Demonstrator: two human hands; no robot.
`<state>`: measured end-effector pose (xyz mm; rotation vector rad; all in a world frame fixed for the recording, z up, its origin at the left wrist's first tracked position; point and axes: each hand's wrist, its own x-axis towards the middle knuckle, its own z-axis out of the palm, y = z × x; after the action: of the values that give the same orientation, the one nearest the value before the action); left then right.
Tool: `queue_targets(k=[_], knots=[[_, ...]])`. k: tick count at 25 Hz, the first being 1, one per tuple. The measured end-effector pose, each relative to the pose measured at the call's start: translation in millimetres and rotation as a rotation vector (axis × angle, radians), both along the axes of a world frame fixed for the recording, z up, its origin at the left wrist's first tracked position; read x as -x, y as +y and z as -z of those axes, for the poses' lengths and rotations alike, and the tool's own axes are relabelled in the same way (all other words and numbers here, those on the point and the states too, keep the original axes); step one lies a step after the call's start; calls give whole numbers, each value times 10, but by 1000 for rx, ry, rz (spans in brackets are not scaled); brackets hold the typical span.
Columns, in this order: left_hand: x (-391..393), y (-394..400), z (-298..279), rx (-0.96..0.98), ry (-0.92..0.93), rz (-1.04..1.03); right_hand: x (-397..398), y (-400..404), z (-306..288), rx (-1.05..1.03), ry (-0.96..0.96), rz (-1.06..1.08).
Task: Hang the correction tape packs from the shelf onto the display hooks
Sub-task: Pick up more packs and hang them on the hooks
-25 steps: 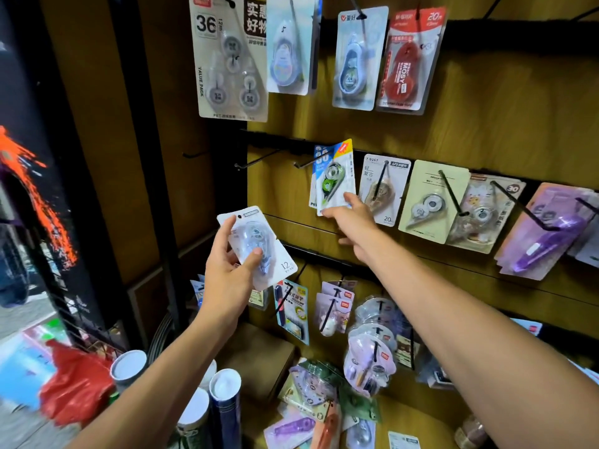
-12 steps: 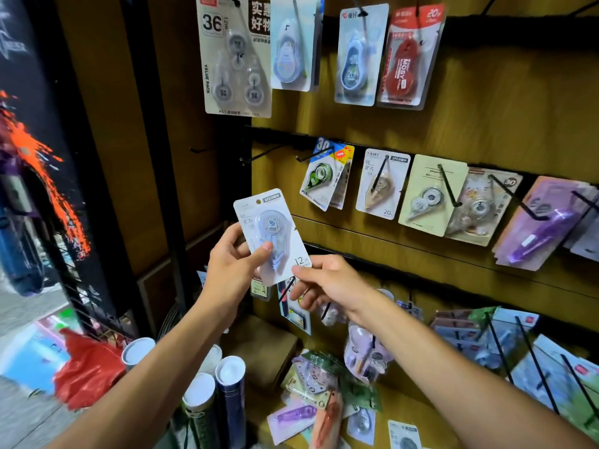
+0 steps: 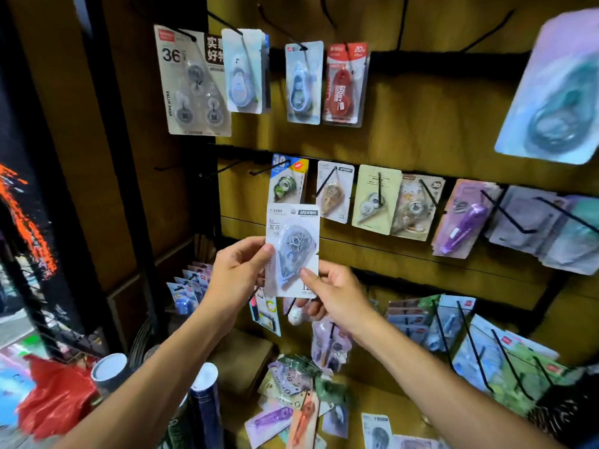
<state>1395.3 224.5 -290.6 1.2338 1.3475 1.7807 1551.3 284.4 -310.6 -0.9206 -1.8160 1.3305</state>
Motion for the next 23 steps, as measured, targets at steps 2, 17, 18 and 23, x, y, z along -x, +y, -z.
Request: queue_targets(k=[2, 17, 18, 23], knots=[[-213, 81, 2, 36, -2, -3, -287, -8, 8, -69, -17, 121], [-820, 541, 510, 411, 1135, -308, -1409, 44, -110, -336, -139, 289], [-721, 528, 519, 427, 1134, -327, -1285, 58, -135, -338, -142, 276], [-220, 427, 504, 428, 1056, -398, -614, 172, -219, -345, -183, 301]])
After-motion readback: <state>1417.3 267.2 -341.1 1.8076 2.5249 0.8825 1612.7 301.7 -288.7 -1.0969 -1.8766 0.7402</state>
